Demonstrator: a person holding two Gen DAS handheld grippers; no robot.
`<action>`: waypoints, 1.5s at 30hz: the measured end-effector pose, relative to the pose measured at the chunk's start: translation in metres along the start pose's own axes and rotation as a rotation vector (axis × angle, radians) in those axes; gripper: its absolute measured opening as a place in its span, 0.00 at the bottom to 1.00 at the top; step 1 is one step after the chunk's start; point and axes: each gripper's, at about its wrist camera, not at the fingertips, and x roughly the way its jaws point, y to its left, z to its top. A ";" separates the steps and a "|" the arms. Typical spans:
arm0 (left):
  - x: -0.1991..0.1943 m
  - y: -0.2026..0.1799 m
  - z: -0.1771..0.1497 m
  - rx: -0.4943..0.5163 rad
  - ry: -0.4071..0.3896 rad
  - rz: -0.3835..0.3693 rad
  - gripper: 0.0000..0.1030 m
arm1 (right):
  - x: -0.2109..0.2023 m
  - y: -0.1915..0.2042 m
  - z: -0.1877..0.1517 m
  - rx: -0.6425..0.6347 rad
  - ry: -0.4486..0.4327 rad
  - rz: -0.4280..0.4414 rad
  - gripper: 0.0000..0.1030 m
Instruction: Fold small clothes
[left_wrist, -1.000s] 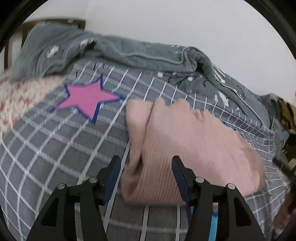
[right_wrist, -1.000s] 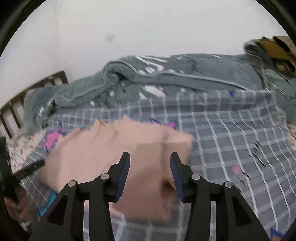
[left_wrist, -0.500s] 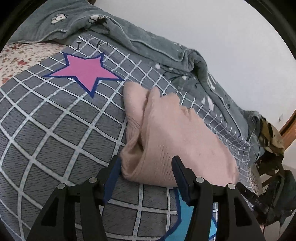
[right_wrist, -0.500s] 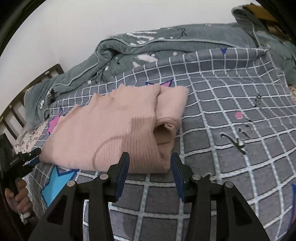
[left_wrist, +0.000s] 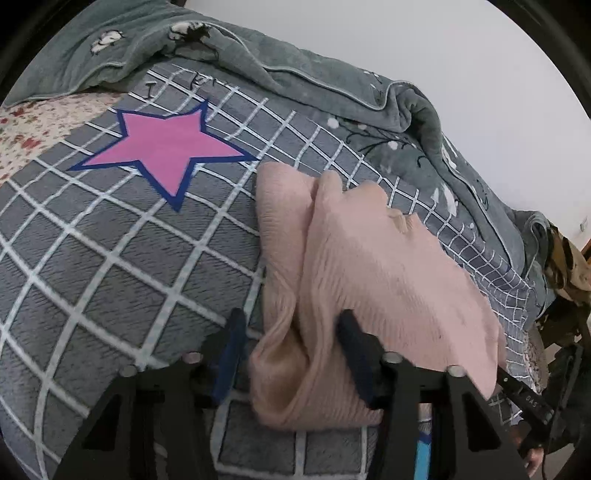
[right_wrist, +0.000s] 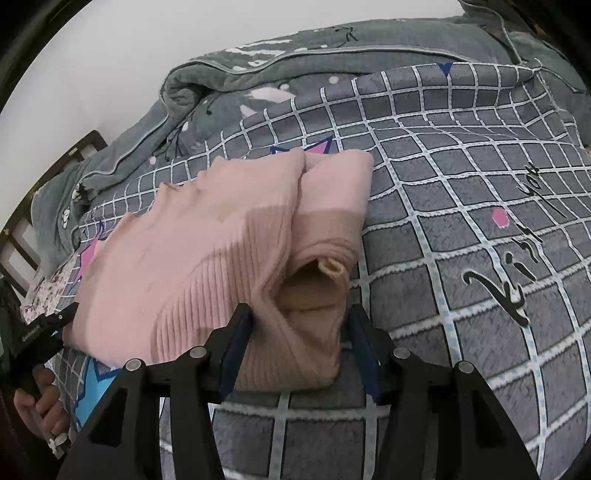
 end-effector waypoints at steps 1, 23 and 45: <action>0.003 0.000 0.002 -0.014 0.009 -0.014 0.39 | 0.002 0.000 0.002 -0.001 0.001 0.000 0.52; -0.020 0.006 -0.006 -0.065 -0.042 -0.096 0.11 | -0.022 -0.008 0.003 0.088 -0.056 0.146 0.11; -0.081 -0.001 -0.057 -0.010 -0.085 -0.149 0.11 | -0.106 -0.011 -0.050 0.059 -0.102 0.092 0.05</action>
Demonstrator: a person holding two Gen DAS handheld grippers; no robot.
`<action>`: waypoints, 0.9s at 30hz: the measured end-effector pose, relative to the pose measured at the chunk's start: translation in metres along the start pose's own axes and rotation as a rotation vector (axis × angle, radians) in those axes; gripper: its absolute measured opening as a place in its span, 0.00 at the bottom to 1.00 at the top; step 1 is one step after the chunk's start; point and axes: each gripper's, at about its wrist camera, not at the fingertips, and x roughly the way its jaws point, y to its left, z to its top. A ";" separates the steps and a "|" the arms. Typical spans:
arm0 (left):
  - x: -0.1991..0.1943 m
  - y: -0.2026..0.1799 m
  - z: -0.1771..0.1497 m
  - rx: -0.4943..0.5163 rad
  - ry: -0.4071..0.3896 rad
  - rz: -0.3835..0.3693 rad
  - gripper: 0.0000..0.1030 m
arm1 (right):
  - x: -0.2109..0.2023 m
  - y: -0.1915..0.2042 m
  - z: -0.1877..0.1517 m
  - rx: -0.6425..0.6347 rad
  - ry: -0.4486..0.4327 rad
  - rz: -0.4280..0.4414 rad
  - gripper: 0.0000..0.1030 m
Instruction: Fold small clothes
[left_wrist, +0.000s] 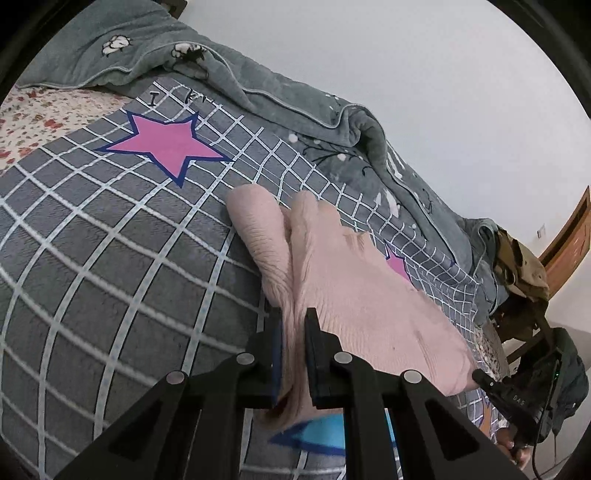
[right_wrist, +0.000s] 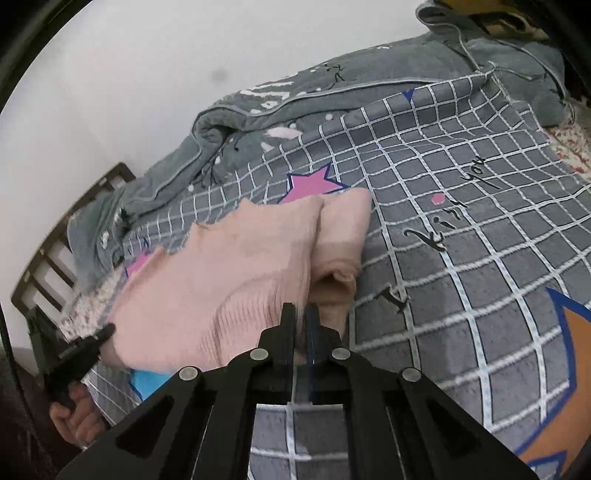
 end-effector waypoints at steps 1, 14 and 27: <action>-0.003 0.000 -0.002 0.004 -0.006 0.008 0.11 | -0.001 0.000 -0.003 -0.002 0.004 -0.002 0.05; -0.009 0.004 0.007 0.031 -0.059 0.085 0.29 | -0.019 0.004 0.009 -0.085 -0.041 -0.019 0.26; 0.041 -0.045 0.050 0.223 -0.032 0.041 0.49 | 0.057 0.023 0.060 -0.190 -0.008 -0.071 0.37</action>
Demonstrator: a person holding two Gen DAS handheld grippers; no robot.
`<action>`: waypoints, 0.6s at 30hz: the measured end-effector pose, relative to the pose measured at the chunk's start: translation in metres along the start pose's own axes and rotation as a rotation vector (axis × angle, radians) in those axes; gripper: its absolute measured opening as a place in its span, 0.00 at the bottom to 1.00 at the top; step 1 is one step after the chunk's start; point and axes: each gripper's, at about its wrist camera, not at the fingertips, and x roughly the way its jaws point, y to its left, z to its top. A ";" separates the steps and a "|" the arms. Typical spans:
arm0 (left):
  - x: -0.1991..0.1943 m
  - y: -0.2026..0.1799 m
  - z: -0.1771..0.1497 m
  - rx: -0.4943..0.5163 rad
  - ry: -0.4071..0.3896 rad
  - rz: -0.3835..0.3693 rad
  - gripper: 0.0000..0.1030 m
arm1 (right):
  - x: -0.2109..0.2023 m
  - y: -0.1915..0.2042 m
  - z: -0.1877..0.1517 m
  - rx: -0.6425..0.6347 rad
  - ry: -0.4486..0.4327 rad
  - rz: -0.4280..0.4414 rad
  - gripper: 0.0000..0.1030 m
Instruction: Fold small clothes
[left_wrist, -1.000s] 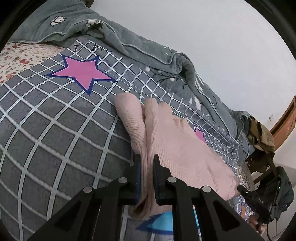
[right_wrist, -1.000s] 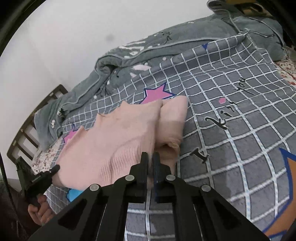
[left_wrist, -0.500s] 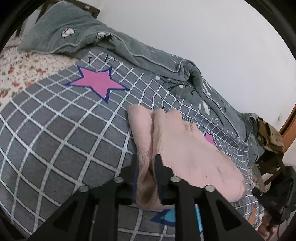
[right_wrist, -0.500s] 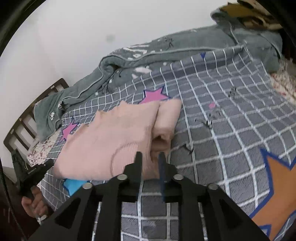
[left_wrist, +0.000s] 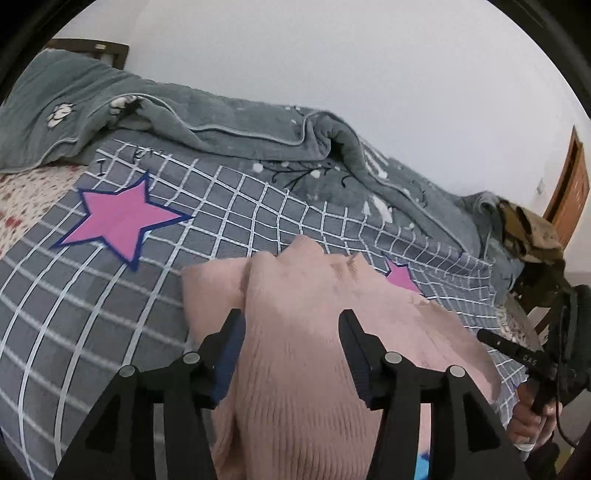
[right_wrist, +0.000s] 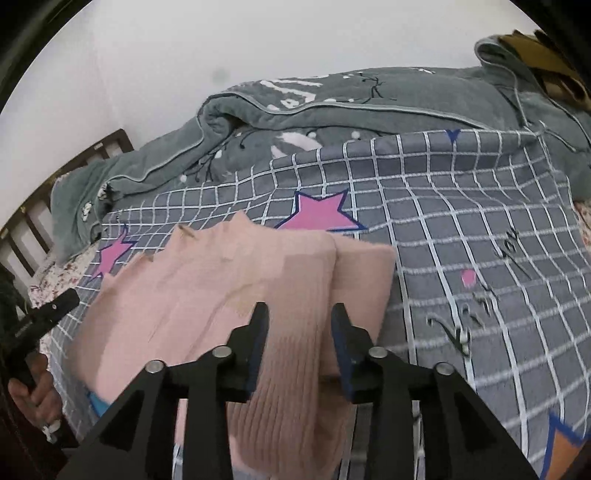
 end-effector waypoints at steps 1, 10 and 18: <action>0.007 -0.002 0.005 -0.002 0.013 -0.002 0.49 | 0.003 -0.001 0.004 -0.002 0.000 -0.005 0.37; 0.087 0.001 0.035 -0.006 0.185 0.108 0.46 | 0.056 -0.012 0.043 -0.021 0.067 -0.057 0.38; 0.101 0.012 0.029 -0.002 0.185 0.090 0.07 | 0.105 -0.019 0.040 -0.075 0.207 -0.029 0.33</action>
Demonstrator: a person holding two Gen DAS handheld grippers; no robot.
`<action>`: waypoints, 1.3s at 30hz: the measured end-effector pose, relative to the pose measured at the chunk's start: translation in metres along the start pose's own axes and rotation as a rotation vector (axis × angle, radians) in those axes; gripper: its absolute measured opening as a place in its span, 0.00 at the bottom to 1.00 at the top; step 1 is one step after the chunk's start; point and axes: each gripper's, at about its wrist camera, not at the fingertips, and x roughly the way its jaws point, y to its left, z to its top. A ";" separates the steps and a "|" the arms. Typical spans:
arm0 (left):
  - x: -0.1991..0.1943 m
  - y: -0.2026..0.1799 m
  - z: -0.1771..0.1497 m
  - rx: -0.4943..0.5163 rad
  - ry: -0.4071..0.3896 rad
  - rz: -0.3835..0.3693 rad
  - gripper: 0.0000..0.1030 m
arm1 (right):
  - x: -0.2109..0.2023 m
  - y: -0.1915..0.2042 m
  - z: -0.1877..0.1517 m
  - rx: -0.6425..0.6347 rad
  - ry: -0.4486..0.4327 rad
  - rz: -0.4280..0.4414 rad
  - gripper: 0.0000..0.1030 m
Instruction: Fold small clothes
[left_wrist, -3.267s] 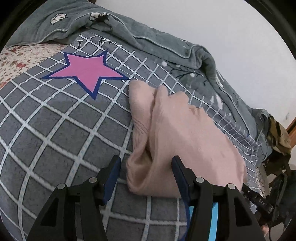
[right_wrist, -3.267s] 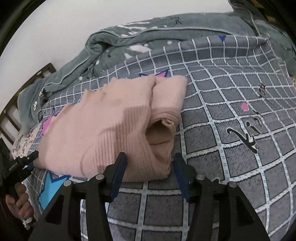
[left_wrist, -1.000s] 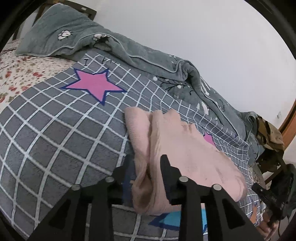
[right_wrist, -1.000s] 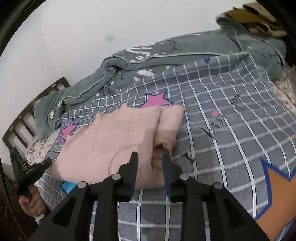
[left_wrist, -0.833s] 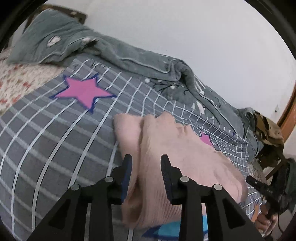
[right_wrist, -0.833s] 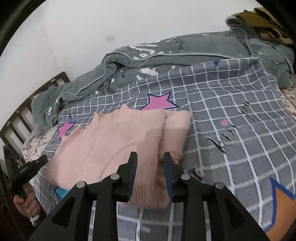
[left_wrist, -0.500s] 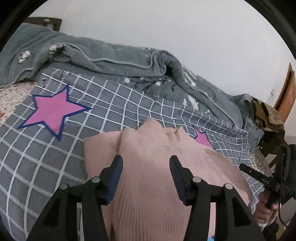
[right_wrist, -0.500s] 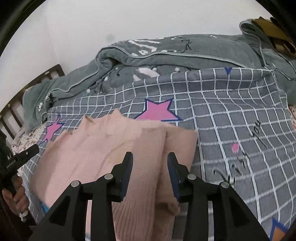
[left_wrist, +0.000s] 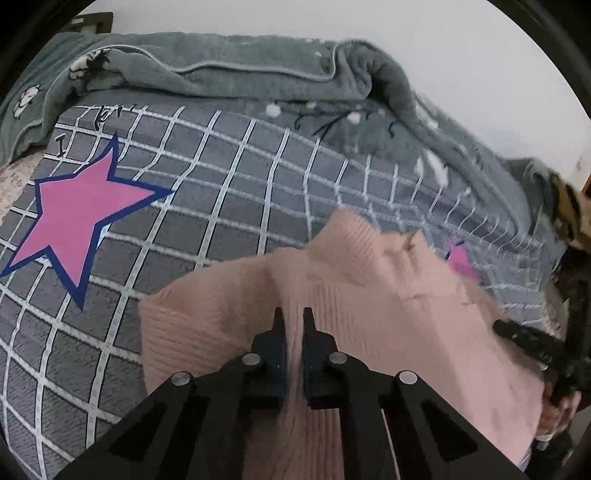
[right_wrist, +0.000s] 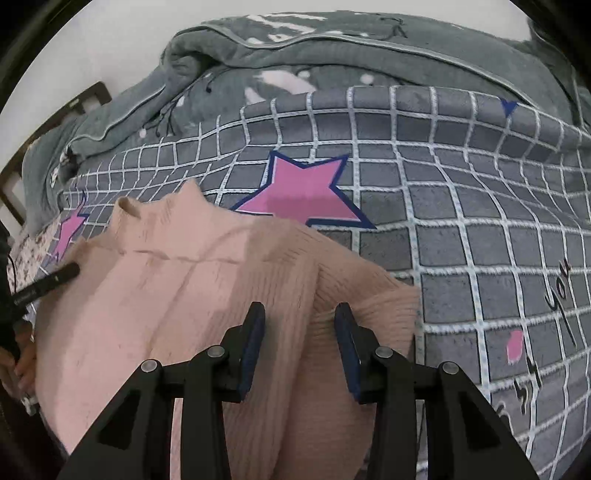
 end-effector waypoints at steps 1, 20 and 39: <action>-0.005 0.002 0.002 -0.010 -0.028 -0.012 0.06 | 0.000 0.002 0.001 -0.015 -0.004 0.000 0.12; 0.004 0.005 0.005 -0.019 -0.012 0.178 0.10 | 0.022 0.012 0.020 -0.074 -0.066 -0.051 0.09; -0.026 -0.003 -0.017 0.030 -0.059 0.169 0.27 | -0.089 0.053 -0.025 -0.118 -0.297 -0.102 0.46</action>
